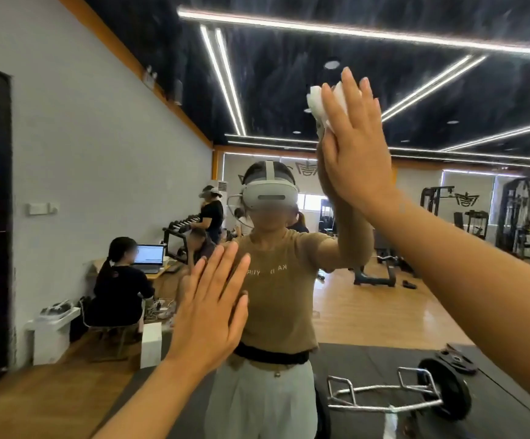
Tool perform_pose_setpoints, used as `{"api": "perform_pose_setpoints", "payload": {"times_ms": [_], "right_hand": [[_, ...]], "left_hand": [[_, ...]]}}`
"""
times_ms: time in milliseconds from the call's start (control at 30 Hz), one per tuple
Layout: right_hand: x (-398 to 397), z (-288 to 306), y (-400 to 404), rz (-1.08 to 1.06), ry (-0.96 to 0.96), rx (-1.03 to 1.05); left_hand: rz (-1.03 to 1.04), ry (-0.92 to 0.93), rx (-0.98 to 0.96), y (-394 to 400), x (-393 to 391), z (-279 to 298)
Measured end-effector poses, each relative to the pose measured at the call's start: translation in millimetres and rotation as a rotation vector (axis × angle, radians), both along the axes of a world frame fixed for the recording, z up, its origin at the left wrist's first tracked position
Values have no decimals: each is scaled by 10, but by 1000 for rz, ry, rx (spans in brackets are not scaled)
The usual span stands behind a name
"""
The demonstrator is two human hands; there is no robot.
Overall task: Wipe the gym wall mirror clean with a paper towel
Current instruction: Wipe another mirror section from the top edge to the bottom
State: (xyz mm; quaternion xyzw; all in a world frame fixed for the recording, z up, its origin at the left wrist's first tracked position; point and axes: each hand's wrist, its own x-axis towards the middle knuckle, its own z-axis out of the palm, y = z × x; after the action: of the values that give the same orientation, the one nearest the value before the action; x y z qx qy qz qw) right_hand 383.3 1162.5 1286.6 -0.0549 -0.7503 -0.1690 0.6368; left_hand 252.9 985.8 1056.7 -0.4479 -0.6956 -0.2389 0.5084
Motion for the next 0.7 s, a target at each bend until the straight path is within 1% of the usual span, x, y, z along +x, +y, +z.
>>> {"api": "perform_pose_setpoints", "payload": {"times_ms": [67,133,267,400,467,567,700], "right_hand": [[-73,-180,-37,37,31,7],[-94,-499,-31,94,6,47],[10,-1312,50,163,-133,154],[123,-1984,218,130,-247,252],[210,-2211,306,116,-323,292],[371,-2308,419,94,-409,403],[483,-2064,565,43,-496,564]], "left_hand": [[5,-1,15,20,-4,-13],[1,1,33,50,11,-23],[-6,-14,101,123,67,-30],[-41,-74,182,231,183,-27],[-55,-55,168,303,257,-28],[-95,-34,141,422,350,-42],[-69,-78,180,512,358,-87]]}}
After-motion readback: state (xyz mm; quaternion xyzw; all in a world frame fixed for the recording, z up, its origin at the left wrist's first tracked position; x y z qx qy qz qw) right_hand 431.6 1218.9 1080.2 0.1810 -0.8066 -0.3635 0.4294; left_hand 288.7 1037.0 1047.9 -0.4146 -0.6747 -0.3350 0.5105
